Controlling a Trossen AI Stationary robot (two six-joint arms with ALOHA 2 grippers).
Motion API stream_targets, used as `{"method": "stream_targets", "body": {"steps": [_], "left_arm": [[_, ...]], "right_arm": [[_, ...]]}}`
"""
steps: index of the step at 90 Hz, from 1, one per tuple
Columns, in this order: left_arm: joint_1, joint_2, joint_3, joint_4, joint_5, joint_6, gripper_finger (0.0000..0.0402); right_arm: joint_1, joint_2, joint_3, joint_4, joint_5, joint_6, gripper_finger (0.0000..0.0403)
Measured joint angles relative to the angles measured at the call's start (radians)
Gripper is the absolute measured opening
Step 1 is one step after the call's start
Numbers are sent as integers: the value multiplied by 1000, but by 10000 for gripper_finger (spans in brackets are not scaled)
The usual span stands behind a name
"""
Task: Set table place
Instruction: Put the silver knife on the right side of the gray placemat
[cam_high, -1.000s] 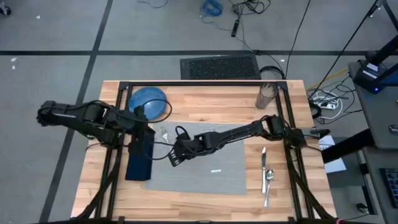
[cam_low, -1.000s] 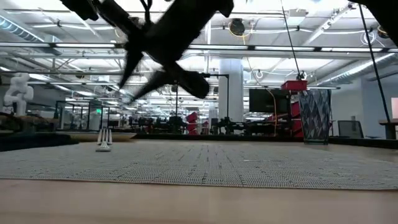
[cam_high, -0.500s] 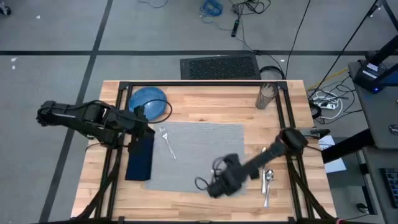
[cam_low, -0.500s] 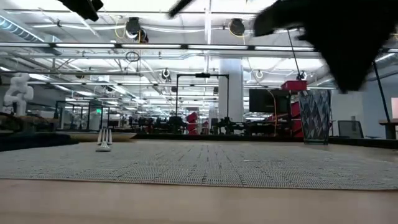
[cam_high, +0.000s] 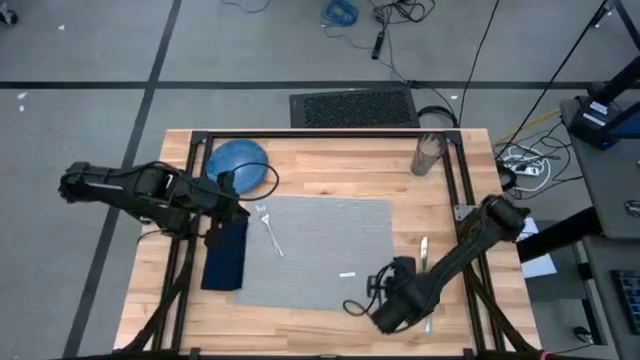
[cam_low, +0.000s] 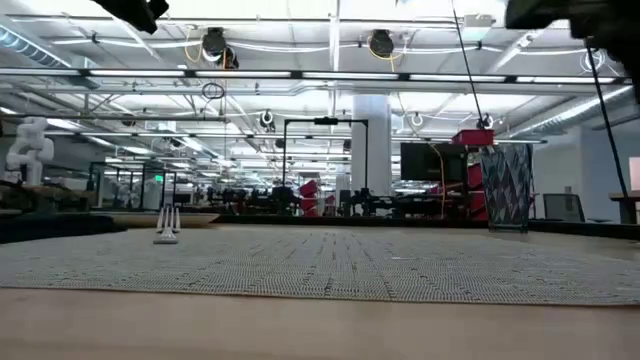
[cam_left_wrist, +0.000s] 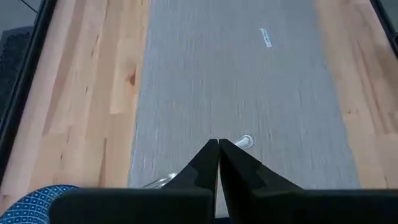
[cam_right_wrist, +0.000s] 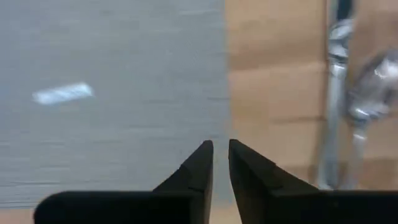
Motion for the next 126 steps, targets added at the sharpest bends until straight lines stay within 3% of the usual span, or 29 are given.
{"method": "stream_targets", "body": {"steps": [17,32,50,72,88,97,115,126], "left_arm": [[0,0,0,0,3,-2,0],[0,0,0,0,3,-1,0],[0,0,0,34,3,-1,0],[0,0,0,45,14,-2,0],[0,0,0,45,36,-28,0],[0,1,0,45,37,-28,0],[0,2,0,45,37,-28,0],[0,2,0,45,37,-28,0]], "right_arm": [[-14,-196,-264,272,103,-11,41],[-27,-270,-300,354,169,-120,41],[-28,-273,-274,345,156,-123,41],[-16,-276,-318,196,37,-75,30],[4,-281,-462,340,-50,-51,21],[3,-281,-505,413,-43,-53,21],[4,-287,-451,284,12,-75,27],[4,-294,-401,246,38,-170,29]]}}
